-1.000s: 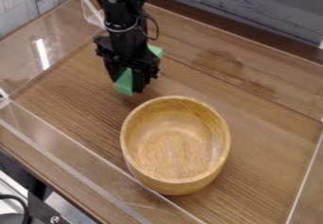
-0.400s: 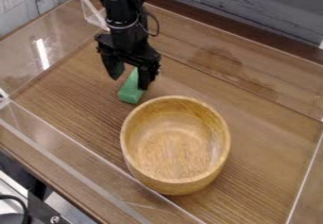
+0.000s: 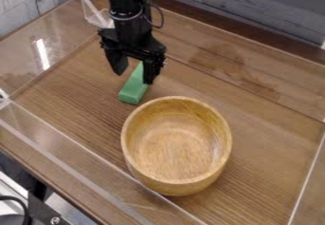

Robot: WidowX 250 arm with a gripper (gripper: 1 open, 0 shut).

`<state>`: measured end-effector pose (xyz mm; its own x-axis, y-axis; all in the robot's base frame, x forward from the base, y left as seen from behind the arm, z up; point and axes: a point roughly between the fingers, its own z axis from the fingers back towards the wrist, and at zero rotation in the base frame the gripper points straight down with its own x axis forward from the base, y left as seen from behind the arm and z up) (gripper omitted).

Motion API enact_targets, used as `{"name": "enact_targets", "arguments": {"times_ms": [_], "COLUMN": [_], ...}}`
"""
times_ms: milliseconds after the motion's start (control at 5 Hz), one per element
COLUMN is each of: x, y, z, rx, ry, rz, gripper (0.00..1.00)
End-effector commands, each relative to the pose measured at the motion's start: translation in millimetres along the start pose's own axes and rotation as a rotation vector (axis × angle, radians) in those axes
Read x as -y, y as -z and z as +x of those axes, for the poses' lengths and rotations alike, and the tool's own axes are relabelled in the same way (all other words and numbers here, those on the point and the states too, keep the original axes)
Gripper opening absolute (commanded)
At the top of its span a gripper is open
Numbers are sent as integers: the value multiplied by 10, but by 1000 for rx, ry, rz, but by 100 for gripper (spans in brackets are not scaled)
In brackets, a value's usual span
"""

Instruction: Remove the green block from inside the brown bowl and put it on the table

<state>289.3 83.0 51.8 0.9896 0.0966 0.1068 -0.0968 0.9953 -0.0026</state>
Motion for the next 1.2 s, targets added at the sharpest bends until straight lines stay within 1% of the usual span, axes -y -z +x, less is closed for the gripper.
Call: {"name": "enact_targets", "arguments": {"times_ms": [0,200,400,600,800,1000], "x": [34,54,67,86,85,84], "y": [-175,-178,-174,-170,-138,-106], "z": [155,179,198,218,247,271], "rx": [65,67,67,66,62,58], "ry": [-3,-7,-9,-12,-10,-7], "rz": [3,-1,-3,-6,-1,3], "gripper": [100,100,0,0,100,100]}}
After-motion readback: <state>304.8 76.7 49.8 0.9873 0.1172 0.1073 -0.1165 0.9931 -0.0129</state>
